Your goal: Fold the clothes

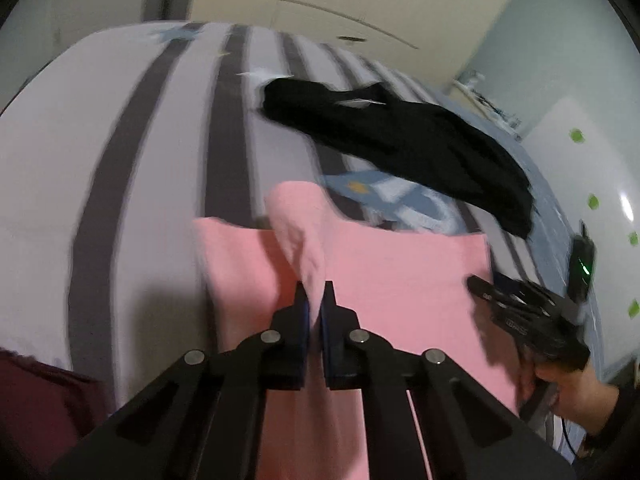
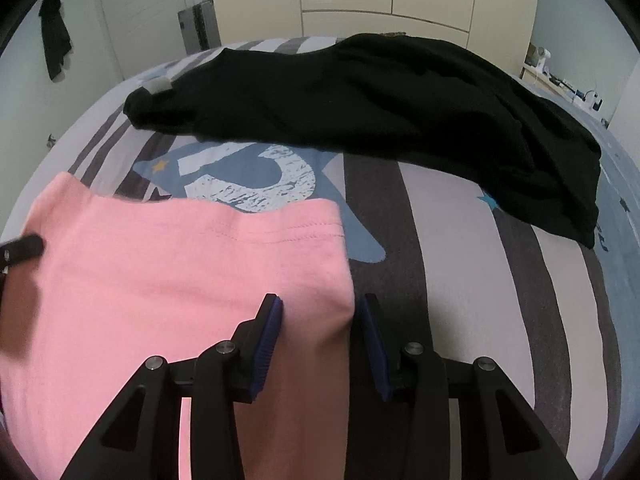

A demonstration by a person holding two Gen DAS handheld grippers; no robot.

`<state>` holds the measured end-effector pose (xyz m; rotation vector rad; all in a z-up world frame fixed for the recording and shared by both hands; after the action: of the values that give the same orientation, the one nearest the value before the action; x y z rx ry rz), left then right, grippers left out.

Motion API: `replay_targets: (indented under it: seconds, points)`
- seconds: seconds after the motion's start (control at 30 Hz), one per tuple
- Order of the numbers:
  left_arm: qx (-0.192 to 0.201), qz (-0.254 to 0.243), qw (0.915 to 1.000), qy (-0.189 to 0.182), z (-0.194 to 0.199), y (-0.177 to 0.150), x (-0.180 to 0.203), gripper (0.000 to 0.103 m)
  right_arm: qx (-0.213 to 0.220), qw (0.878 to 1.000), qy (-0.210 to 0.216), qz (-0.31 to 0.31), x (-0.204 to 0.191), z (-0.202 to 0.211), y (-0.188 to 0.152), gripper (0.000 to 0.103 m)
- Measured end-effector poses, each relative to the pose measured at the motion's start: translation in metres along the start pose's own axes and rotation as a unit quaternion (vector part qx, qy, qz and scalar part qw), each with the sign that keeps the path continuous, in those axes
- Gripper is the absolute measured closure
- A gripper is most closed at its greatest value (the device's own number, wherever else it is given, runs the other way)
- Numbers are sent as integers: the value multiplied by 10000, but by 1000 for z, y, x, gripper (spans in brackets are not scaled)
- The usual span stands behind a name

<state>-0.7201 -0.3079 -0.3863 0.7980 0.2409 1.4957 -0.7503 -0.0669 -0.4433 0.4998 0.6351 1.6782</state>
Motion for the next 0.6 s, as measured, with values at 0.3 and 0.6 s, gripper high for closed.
replay_targets:
  seconds: [0.3, 0.6]
  points:
    - [382, 386, 9946, 889, 17, 22, -62, 100, 22, 10000, 47, -9, -1, -1, 0, 67]
    - [151, 242, 9995, 137, 6, 17, -27, 85, 77, 9999, 67, -32, -2, 0, 0, 66]
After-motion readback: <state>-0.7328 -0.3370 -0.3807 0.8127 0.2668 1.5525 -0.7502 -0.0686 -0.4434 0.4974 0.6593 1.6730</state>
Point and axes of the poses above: each gripper's, at about its wrist camera, not at the fingertips, and z roughly against the way its jaws point, x to its right, y to its top, the point moved 9 cm from there along -z, roughly the way its jaws point, and after that the axes turned 8 degrees about x, right-handed, at the moved point
